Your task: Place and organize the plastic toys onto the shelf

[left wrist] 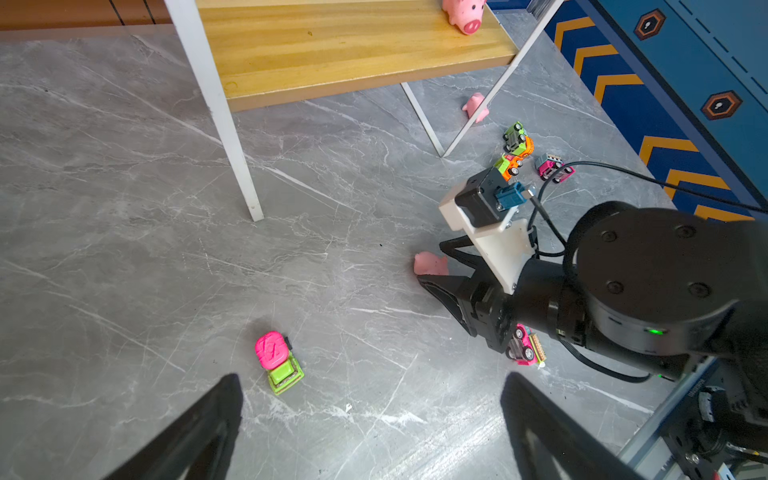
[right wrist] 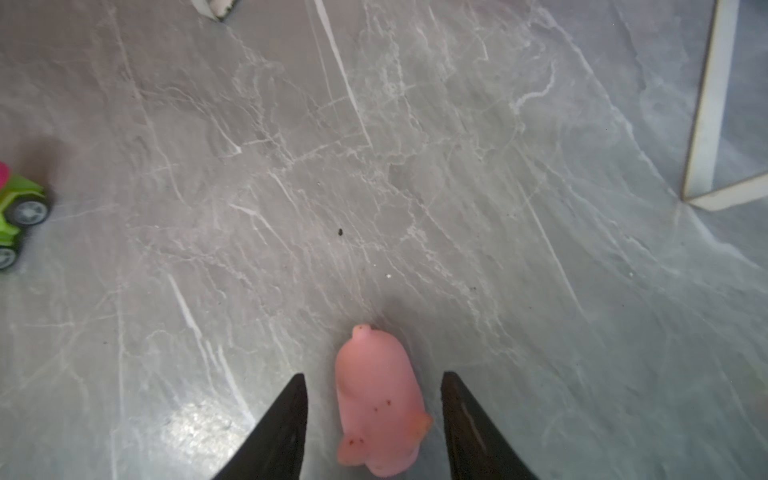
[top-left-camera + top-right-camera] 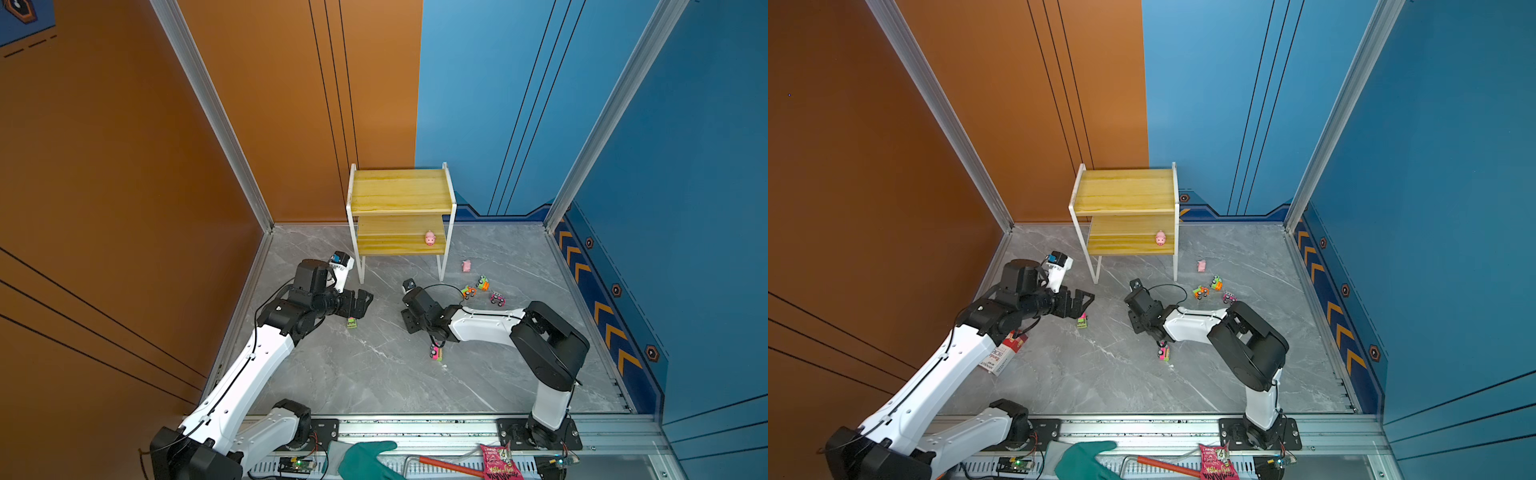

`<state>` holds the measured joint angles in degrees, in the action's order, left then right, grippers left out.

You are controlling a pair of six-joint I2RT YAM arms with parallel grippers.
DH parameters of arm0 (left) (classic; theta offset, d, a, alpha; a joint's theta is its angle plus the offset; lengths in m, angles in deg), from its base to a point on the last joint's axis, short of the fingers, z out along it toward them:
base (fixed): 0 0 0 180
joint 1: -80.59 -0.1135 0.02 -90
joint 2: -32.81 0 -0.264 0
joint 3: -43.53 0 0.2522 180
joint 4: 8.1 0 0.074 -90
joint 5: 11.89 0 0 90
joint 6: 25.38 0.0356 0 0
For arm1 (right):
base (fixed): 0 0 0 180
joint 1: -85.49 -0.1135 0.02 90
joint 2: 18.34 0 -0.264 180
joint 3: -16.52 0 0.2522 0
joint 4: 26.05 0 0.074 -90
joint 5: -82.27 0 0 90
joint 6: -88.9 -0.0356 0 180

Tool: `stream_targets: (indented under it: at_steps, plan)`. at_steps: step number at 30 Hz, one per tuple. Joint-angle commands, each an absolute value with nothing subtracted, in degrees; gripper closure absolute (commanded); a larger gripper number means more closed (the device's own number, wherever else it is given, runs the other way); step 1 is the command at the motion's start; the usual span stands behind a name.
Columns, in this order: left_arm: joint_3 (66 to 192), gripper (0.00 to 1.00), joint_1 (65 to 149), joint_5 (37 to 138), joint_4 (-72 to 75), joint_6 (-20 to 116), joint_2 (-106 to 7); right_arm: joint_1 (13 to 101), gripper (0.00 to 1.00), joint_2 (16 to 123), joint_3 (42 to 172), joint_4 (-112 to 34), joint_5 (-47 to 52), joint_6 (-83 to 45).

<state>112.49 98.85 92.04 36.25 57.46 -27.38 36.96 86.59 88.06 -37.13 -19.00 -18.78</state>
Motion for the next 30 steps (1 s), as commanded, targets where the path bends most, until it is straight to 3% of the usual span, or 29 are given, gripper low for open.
stream_targets:
  at_steps: [1, 11, 20, 30]
  plan:
    - [111.4, 0.02, 98.3, 92.6, 35.0, 57.1, -26.2, 37.8, 0.39, 80.6, 84.0, -29.2, -14.0, -13.8]
    - [110.1, 0.01, 104.3, 93.8, 33.9, 61.6, -24.2, 41.3, 0.31, 74.5, 67.9, -6.3, -1.3, -4.9]
    - [109.3, 0.0, 111.6, 91.9, 33.9, 63.7, -23.9, 42.0, 0.33, 80.5, 60.9, 11.4, 0.4, -5.3]
    - [109.2, 0.0, 112.5, 92.3, 33.9, 64.1, -23.4, 42.2, 0.38, 86.8, 61.9, 16.6, -1.8, -4.6]
